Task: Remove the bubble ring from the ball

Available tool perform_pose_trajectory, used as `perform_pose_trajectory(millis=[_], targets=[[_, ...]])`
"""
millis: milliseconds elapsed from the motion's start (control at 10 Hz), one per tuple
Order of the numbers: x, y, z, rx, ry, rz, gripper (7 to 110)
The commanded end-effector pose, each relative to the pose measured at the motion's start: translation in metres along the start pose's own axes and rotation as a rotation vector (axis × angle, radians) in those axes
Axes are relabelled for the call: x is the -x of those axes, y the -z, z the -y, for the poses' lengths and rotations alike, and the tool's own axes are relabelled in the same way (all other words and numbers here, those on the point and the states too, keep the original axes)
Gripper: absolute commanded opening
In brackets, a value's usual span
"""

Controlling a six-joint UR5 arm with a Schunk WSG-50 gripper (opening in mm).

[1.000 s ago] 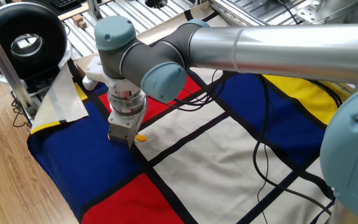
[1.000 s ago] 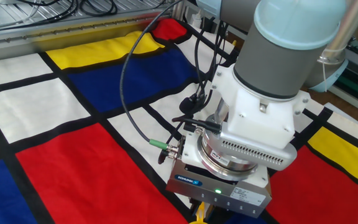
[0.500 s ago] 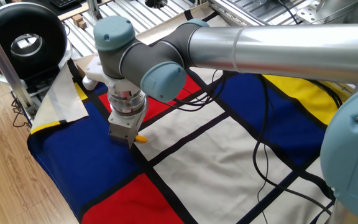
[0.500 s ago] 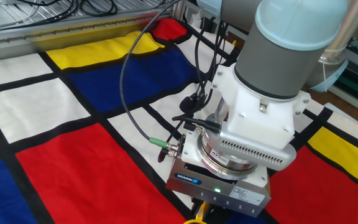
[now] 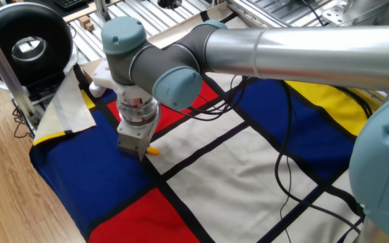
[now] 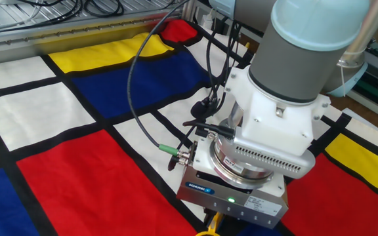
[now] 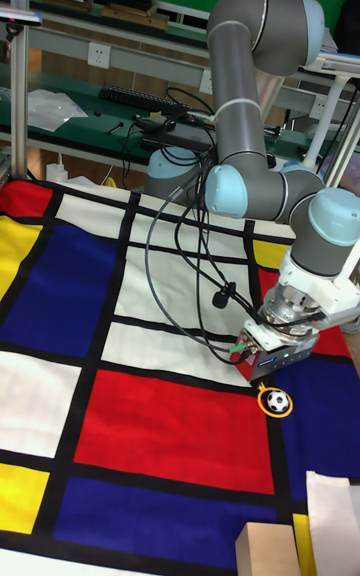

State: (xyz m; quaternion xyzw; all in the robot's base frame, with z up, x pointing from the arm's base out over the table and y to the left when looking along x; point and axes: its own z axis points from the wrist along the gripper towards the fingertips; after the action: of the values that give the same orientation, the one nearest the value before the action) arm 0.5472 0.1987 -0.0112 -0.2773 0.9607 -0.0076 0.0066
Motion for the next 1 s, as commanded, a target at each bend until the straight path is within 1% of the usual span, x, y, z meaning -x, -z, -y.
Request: perform_pose_trajectory(millis=[0,400,600,700,900], targets=[[0.004,0.004,-0.003,0.015,-0.012,0.007,7],[0.006,0.007,-0.001,0.0,-0.009,-0.004,7],[0.006,0.011,0.002,-0.017,-0.015,-0.011,7],[0.007,0.014,0.004,-0.03,-0.014,-0.017,7],[0.008,0.022,0.004,-0.036,-0.022,-0.026,7]])
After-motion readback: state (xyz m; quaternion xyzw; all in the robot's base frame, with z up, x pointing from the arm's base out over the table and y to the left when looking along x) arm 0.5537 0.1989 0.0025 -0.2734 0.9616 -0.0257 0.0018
